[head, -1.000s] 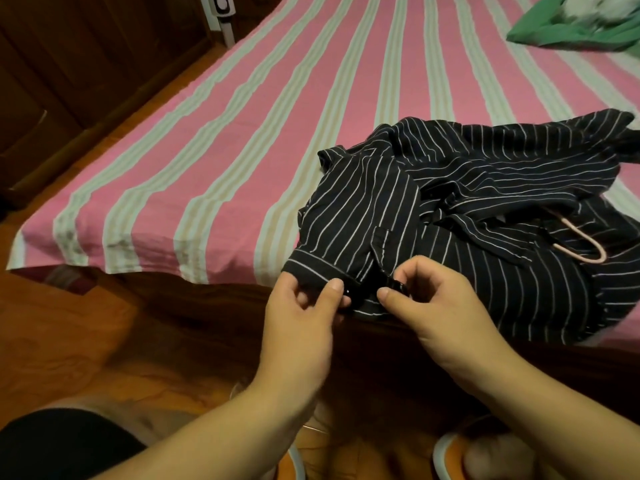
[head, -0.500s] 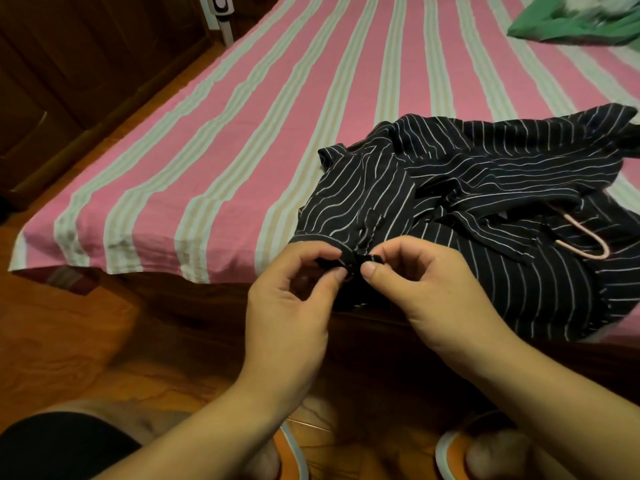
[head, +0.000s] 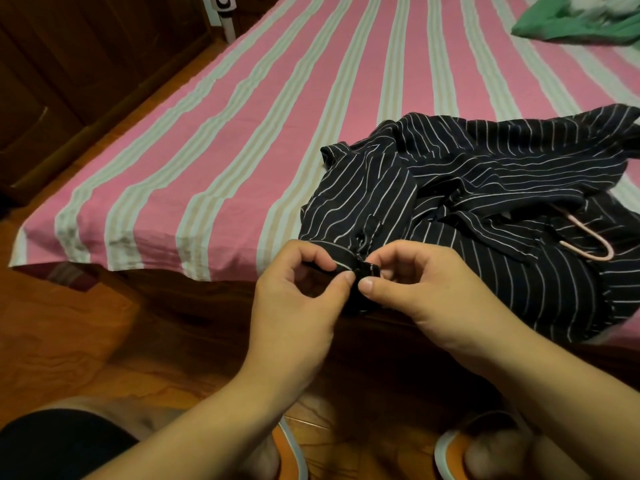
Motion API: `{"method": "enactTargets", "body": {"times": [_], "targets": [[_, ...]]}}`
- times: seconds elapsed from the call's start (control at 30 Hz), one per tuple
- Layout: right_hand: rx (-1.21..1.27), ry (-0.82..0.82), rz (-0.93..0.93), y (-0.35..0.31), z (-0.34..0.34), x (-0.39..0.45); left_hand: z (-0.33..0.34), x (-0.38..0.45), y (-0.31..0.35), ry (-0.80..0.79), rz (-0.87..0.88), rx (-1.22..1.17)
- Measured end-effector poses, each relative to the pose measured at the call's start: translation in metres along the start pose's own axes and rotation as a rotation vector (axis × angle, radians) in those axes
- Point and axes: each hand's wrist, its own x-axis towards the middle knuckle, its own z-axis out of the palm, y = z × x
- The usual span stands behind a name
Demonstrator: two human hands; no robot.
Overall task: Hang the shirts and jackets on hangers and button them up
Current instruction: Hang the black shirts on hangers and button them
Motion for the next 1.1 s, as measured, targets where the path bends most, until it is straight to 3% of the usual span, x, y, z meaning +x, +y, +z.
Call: {"method": "enactTargets", "body": {"times": [0.17,0.33,0.57,0.73,0.97,1.1], "targets": [[0.005,-0.148,-0.027,-0.001,-0.006,0.001,-0.003,0.006,-0.003,-0.015,0.02,0.023],[-0.199,-0.098,-0.156,-0.002,-0.011,0.005,-0.005,0.008,-0.001,-0.156,-0.06,-0.014],[-0.543,0.004,-0.47,0.009,-0.012,0.007,-0.011,0.019,0.003,-0.28,-0.171,-0.022],[-0.72,-0.083,-0.719,0.011,-0.019,0.009,-0.013,0.025,0.006,-0.366,-0.363,-0.173],[-0.764,-0.024,-0.751,0.022,-0.018,0.014,-0.011,0.025,0.0,-0.331,-0.446,-0.302],[-0.819,0.037,-0.809,0.027,-0.016,0.014,-0.012,0.02,-0.001,-0.285,-0.329,-0.121]]}}
